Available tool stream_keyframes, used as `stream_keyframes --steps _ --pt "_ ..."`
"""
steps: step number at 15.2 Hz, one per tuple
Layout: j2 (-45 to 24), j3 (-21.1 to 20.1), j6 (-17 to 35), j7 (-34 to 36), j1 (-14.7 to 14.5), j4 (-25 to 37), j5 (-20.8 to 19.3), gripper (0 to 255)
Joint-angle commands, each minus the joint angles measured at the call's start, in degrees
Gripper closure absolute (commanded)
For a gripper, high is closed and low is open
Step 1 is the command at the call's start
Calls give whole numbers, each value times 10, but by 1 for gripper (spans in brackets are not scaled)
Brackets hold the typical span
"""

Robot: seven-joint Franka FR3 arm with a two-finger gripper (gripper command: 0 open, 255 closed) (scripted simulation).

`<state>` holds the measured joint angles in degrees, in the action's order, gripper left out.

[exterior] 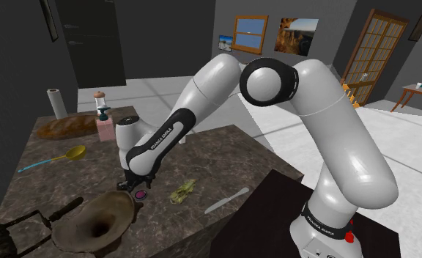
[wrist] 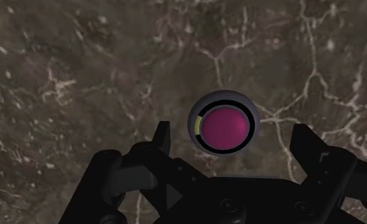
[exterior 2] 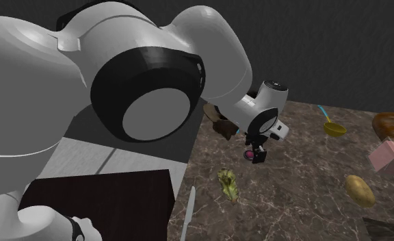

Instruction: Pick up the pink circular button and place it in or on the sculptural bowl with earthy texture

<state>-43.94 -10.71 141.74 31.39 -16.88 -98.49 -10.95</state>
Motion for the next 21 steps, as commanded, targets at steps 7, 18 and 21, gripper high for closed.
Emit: stream_keyframes --steps 7,18,21 --pt "-1 0 -3 0 -1 5 0 255" --pt "42 -8 -31 -4 6 -10 8 255" --pt "59 -12 -46 -6 9 -13 12 255"
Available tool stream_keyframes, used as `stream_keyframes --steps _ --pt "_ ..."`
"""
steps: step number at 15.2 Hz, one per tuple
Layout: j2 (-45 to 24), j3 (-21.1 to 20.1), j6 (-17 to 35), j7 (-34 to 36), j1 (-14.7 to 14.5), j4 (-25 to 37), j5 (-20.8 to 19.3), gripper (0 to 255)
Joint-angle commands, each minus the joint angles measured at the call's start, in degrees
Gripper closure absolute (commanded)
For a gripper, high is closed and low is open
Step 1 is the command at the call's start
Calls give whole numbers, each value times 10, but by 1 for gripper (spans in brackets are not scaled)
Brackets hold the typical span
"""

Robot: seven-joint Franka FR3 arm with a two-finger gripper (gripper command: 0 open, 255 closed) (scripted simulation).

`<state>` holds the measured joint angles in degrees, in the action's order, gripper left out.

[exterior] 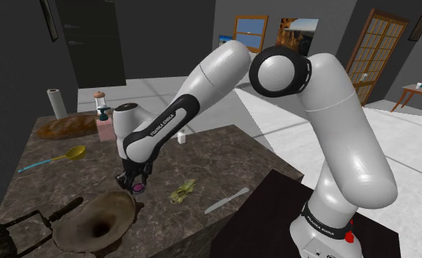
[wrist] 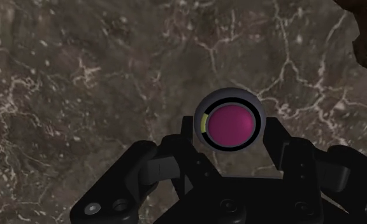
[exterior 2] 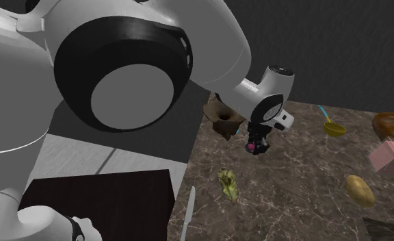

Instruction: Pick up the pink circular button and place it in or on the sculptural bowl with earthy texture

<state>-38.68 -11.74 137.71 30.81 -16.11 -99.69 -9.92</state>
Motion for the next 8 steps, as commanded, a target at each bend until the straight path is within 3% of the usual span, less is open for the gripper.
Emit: stream_keyframes --steps 1,8 --pt "12 -2 -10 -1 2 -2 3 255" --pt "48 -9 -46 -6 7 -2 12 255"
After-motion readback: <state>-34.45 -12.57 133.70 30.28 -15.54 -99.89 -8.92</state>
